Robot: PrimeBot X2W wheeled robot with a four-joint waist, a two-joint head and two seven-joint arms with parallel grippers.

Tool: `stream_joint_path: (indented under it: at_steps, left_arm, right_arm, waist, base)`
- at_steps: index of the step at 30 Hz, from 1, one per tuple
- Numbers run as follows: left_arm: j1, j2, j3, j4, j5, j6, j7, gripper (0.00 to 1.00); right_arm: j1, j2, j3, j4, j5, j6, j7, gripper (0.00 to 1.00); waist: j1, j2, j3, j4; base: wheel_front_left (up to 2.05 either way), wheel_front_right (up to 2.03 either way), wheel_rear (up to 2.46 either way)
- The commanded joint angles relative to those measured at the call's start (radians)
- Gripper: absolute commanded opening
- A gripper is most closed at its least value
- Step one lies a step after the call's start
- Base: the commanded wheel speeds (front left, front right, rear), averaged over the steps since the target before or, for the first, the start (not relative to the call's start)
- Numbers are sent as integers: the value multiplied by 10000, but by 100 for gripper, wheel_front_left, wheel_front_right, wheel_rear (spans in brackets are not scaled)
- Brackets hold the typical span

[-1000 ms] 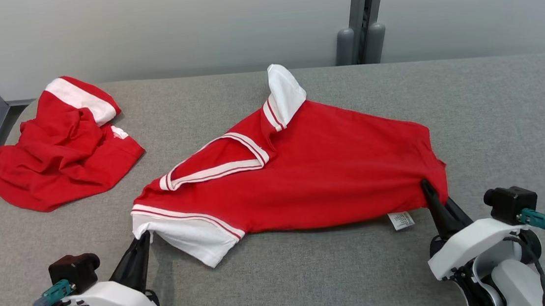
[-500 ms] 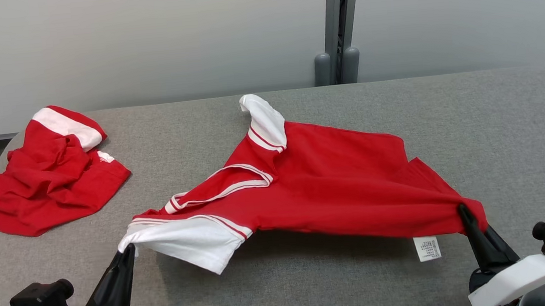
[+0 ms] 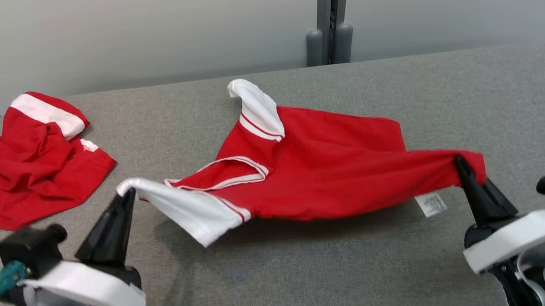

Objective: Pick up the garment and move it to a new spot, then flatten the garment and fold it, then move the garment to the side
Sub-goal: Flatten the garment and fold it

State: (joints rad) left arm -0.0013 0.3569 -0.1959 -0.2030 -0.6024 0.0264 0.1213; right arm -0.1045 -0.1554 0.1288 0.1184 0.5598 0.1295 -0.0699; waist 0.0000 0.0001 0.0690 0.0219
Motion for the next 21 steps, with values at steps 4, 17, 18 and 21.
stream_joint_path:
  at_steps: [4, 17, 18, 21]
  left_arm:
    - [-2407, 283, 103, 1036, -98, -685, 14, 0]
    - [-9264, 1006, -724, 5365, 131, -1549, 335, 0]
    - [-9812, 1099, -859, 5683, 182, -1572, 292, 0]
    - [-11409, 1291, -1385, 6523, 224, -1573, 193, 0]
  right_arm:
    - [-1835, -390, 226, 454, 35, 24, 298, 0]
    - [-7748, -1120, 1052, 3392, 777, 24, 1359, 0]
    - [-8267, -1189, 1213, 3608, 827, 24, 1428, 0]
    - [-9647, -1462, 1555, 4190, 776, 22, 1487, 0]
  waist:
    - [0, -1, 959, -72]
    - [0, -1, 3329, -142]
    - [0, -1, 3506, -143]
    - [0, -1, 3958, -110]
  base:
    - [0, 0, 0]
    - [0, 0, 0]
    - [0, 0, 0]
    - [0, 0, 0]
